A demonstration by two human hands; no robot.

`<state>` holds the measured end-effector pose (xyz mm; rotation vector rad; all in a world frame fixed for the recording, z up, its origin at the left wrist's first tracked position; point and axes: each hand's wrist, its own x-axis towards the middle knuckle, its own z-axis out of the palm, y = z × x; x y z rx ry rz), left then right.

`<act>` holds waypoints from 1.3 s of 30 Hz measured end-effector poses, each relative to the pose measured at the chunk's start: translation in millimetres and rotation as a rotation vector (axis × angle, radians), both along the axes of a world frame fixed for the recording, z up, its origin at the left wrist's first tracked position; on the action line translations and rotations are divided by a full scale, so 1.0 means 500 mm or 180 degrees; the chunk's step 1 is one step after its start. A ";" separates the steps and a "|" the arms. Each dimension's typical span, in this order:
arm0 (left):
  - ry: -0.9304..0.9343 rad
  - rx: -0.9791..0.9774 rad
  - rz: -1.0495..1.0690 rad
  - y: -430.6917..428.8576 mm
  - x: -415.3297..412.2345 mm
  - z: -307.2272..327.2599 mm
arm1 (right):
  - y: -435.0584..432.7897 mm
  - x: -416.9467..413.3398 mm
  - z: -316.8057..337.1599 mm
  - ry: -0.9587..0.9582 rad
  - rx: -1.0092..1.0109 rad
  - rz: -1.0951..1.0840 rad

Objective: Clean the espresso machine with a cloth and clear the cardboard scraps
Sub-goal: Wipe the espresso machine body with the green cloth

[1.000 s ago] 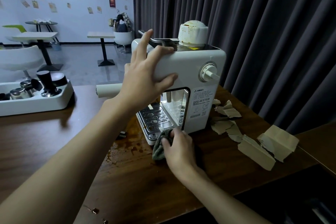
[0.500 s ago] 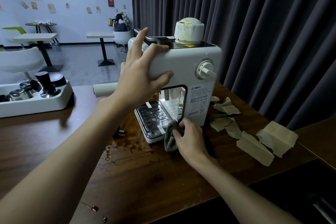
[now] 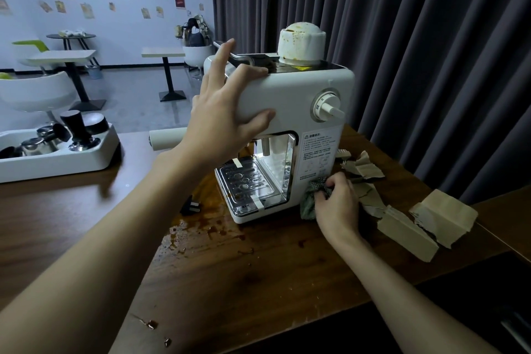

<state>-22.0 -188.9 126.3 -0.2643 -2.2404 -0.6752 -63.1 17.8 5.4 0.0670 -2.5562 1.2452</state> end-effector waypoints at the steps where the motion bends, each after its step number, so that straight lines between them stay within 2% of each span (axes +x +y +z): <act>1: -0.0005 0.0004 0.0002 0.001 0.000 0.001 | -0.008 0.007 0.000 -0.0010 -0.0053 0.0016; 6: -0.0079 0.0074 -0.0052 0.006 0.009 0.006 | -0.038 0.054 0.000 0.0305 0.0047 0.0693; 12: -0.0223 -0.0028 0.0006 0.012 0.042 0.013 | 0.016 0.060 0.023 0.0222 -0.0499 0.1028; 14: 0.0360 -0.0322 0.0428 0.037 0.070 -0.001 | 0.039 0.061 0.027 0.0216 -0.0631 0.1191; 15: 0.0721 -0.0550 0.0488 0.051 0.082 -0.010 | 0.049 0.059 0.028 0.0215 -0.0672 0.1250; 16: 0.0821 -0.0662 0.0288 0.063 0.089 -0.023 | 0.060 0.058 0.031 0.0194 -0.0705 0.1316; 17: 0.0552 -0.0616 -0.0070 0.074 0.091 -0.034 | 0.069 0.058 0.036 0.0134 -0.0753 0.1409; 20: -0.1180 -0.0133 -0.0868 0.096 0.084 -0.058 | 0.090 0.067 0.064 -0.0278 -0.1211 0.1940; 21: -0.1556 0.0006 -0.1015 0.097 0.078 -0.067 | 0.096 0.071 0.073 -0.0412 -0.1408 0.2119; 23: -0.1927 0.0181 -0.1211 0.103 0.077 -0.074 | 0.109 0.077 0.089 -0.0506 -0.1535 0.2233; 28: -0.2013 0.0785 -0.1353 0.120 0.084 -0.075 | 0.128 0.077 0.104 -0.0650 -0.1607 0.2255; 32: -0.1776 0.1172 -0.1334 0.127 0.086 -0.078 | 0.138 0.077 0.107 -0.0832 -0.2023 0.2428; 35: -0.1481 0.1582 -0.1060 0.130 0.087 -0.078 | 0.140 0.073 0.104 -0.0795 -0.2141 0.2301; 39: -0.1458 0.1447 -0.0605 0.118 0.079 -0.078 | 0.140 0.066 0.099 -0.0808 -0.2335 0.2087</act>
